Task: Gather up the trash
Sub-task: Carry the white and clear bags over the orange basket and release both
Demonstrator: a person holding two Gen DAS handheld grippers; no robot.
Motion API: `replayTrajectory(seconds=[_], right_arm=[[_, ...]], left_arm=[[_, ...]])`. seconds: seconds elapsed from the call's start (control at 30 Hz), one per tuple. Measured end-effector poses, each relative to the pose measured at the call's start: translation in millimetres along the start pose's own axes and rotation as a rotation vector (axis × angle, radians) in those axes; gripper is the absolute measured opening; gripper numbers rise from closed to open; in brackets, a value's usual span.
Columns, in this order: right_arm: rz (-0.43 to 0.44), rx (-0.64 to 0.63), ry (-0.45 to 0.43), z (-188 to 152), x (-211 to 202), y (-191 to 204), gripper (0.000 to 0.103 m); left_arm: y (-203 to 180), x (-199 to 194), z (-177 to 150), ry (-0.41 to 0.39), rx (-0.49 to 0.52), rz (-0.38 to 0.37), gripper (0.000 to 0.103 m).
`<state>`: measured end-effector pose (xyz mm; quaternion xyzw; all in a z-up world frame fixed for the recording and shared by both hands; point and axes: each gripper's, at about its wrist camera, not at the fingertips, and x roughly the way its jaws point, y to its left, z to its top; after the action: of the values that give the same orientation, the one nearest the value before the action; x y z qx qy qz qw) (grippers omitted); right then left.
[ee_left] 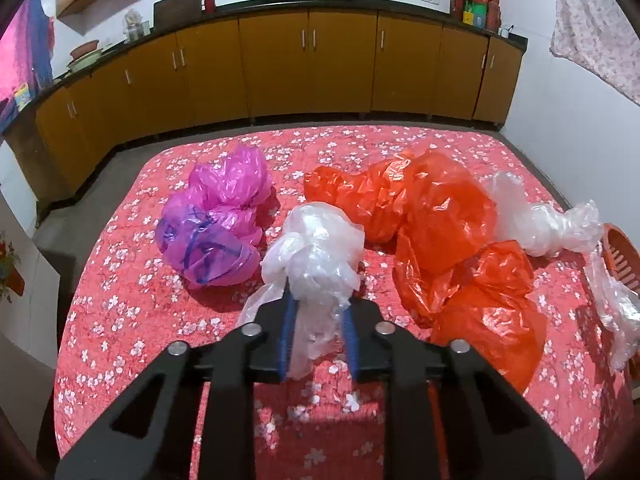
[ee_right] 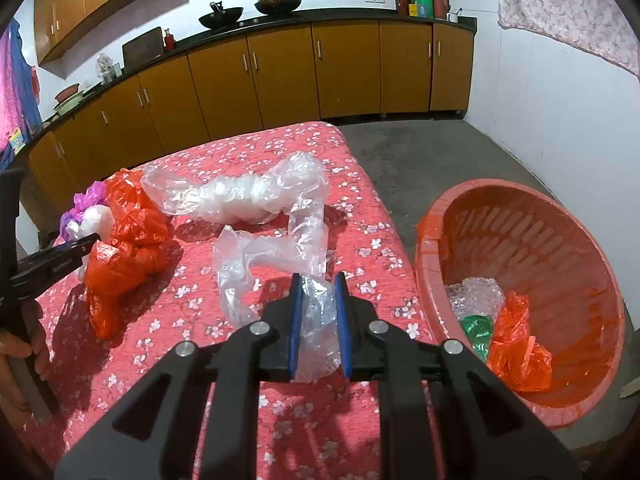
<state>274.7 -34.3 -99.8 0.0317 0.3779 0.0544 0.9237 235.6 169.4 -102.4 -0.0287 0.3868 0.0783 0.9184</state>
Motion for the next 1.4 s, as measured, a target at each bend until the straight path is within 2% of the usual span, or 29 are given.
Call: replayTrajectory(seconds=[0.13, 0.43, 0.7, 0.97, 1.4], right_arm=[[-0.003, -0.003, -0.008, 0.7, -5.3, 2.6, 0.017], [0.005, -0.003, -0.054, 6.5, -28.9, 8.8, 0.017], [0.014, 0.01, -0.114, 13.3, -52.3, 10.9, 0.017], [-0.003, 0.035, -0.162, 18.6, -69.5, -1.7, 0.017], [-0.094, 0.125, -0.204, 17.7, -86.3, -59.9, 0.017]], left_arm=[[5.2, -10.9, -1.8, -0.016, -0.009, -0.007, 0.015], [8.4, -53.7, -6.1, -0.083, -0.002, -0.039, 0.015], [1.8, -89.2, -3.3, -0.134, 0.007, -0.102, 0.015], [-22.4, -105.7, 1.8, -0.161, 0.044, -0.163, 0.015], [-87.3, -113.4, 5.4, -0.174, 0.143, -0.277, 0.014]])
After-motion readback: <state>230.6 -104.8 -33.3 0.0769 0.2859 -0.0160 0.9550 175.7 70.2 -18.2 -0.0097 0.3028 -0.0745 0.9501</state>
